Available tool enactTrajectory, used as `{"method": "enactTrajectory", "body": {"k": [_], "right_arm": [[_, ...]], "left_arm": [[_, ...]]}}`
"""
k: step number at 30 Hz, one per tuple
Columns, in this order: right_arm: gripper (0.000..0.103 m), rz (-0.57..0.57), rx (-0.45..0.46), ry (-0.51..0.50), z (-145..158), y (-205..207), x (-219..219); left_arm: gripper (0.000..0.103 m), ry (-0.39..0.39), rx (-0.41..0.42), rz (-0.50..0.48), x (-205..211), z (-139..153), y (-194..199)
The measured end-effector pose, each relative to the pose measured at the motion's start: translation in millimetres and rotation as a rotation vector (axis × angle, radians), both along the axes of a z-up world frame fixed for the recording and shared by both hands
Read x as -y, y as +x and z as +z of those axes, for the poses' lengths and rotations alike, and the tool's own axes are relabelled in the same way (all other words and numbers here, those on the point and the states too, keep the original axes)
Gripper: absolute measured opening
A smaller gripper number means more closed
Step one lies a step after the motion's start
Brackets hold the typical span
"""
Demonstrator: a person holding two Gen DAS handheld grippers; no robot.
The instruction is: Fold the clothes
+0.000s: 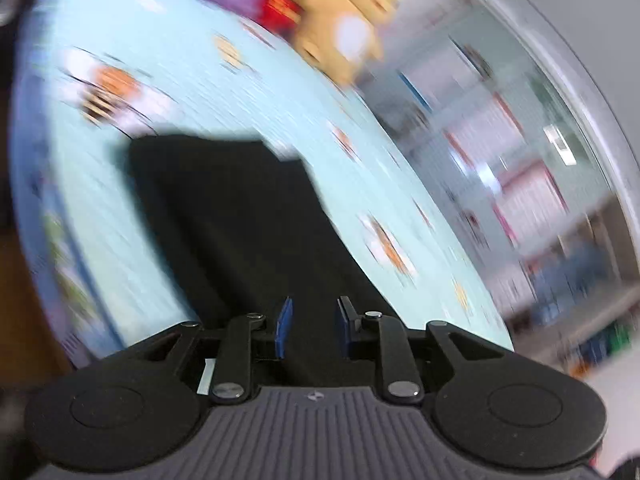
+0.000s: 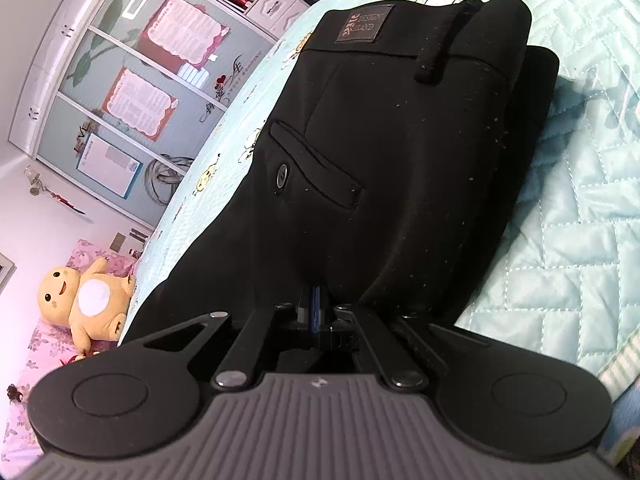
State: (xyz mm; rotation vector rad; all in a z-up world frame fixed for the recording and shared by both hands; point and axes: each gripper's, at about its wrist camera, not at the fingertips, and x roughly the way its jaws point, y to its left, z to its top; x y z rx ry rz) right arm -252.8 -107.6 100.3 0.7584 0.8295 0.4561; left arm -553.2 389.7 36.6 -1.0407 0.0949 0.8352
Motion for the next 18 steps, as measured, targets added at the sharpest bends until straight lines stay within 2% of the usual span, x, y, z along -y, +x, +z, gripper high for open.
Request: {"method": "enactTrajectory", "body": {"k": [2, 4, 6, 9, 11, 18], "right_arm": [[0.000, -0.008, -0.004, 0.006, -1.3, -0.1, 1.9], [0.000, -0.020, -0.011, 0.011, -1.8, -0.5, 1.3], [0.000, -0.029, -0.014, 0.006, -1.6, -0.9, -0.5], [0.000, -0.043, -0.018, -0.007, -0.6, -1.4, -3.6], [0.000, -0.055, -0.020, -0.019, 0.8, -1.9, -6.4], [0.000, -0.085, -0.024, -0.038, 3.2, -6.5, -14.2]], "left_arm": [[0.024, 0.008, 0.004, 0.070, -14.5, -2.4, -18.5], [0.024, -0.031, 0.037, 0.085, -27.9, -7.6, -31.9], [0.024, -0.065, 0.080, 0.067, -38.3, -12.0, -39.7], [0.024, -0.069, 0.115, 0.032, -45.3, -13.4, -41.4], [0.032, -0.071, 0.117, 0.019, -47.3, -13.7, -40.8], [0.033, -0.138, 0.126, 0.019, -44.5, -24.8, -29.4]]}}
